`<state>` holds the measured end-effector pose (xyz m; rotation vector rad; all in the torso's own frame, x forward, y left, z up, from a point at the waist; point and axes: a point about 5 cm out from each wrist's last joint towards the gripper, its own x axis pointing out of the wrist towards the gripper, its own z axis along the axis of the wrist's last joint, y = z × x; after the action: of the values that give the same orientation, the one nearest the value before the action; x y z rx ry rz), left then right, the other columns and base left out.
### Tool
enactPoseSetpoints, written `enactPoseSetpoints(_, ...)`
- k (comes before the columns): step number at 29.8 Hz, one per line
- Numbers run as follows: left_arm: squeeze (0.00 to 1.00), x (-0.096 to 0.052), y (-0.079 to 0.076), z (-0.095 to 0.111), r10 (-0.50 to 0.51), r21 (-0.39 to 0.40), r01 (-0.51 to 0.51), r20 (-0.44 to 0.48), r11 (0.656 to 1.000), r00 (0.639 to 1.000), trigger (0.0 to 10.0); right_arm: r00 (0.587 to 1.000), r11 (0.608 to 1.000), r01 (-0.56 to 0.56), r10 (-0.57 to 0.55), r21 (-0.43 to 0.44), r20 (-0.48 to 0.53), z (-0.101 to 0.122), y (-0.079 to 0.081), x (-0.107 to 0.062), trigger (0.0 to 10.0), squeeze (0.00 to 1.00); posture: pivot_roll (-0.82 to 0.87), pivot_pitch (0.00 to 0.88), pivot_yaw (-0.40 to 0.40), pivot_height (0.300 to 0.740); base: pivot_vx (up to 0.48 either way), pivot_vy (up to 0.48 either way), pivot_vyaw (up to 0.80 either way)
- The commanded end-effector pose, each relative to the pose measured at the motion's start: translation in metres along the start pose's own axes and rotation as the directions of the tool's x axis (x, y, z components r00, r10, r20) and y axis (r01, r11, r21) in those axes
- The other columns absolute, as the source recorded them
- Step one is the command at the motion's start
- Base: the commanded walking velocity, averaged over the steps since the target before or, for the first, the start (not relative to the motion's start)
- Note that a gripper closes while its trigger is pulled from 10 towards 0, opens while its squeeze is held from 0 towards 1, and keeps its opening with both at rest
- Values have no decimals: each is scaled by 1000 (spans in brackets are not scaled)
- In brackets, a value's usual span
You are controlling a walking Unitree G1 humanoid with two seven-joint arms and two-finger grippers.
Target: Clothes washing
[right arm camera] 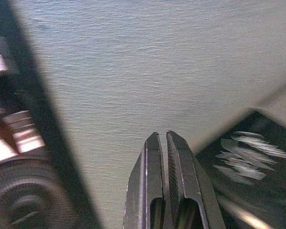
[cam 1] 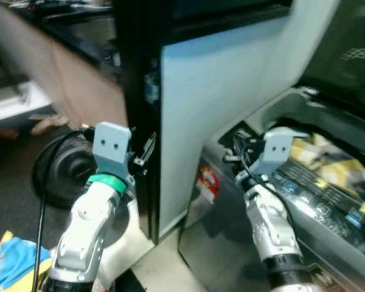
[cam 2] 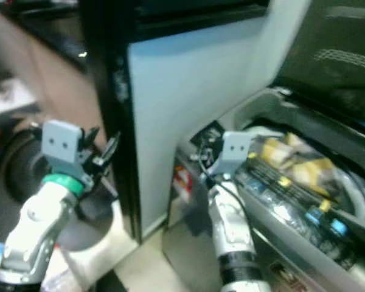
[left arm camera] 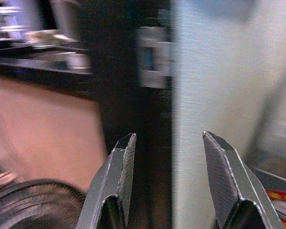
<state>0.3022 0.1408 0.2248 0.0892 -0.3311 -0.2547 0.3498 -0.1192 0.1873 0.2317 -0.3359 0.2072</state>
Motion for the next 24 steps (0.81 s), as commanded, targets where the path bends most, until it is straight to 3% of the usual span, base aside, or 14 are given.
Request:
enactPoseSetpoints(1,0,0,-3,-2,-9,-2,9,-7,1000,1000,10000,999,1000,29,-29,-6,-14,-4,-9,-5,10000,0,64,11,-27,731,0,0,763)
enactPoseSetpoints(11,0,-1,-2,-3,-4,1,4,-13,1000,1000,10000,1000,1000,28,-28,-2,-13,-4,-8,-5,10000,0,68,15,-28,731,0,0,761)
enactPoseSetpoints(20,0,0,-2,-3,2,0,-2,-14,1000,1000,10000,999,999,33,-33,20,-14,-5,-7,-5,10000,0,66,19,-26,731,0,0,0)
enactPoseSetpoints(24,0,0,-3,-3,-1,-3,1,-13,1000,1000,10000,999,999,32,-32,12,-17,-6,-7,-6,10000,0,64,19,-24,731,-322,0,0)
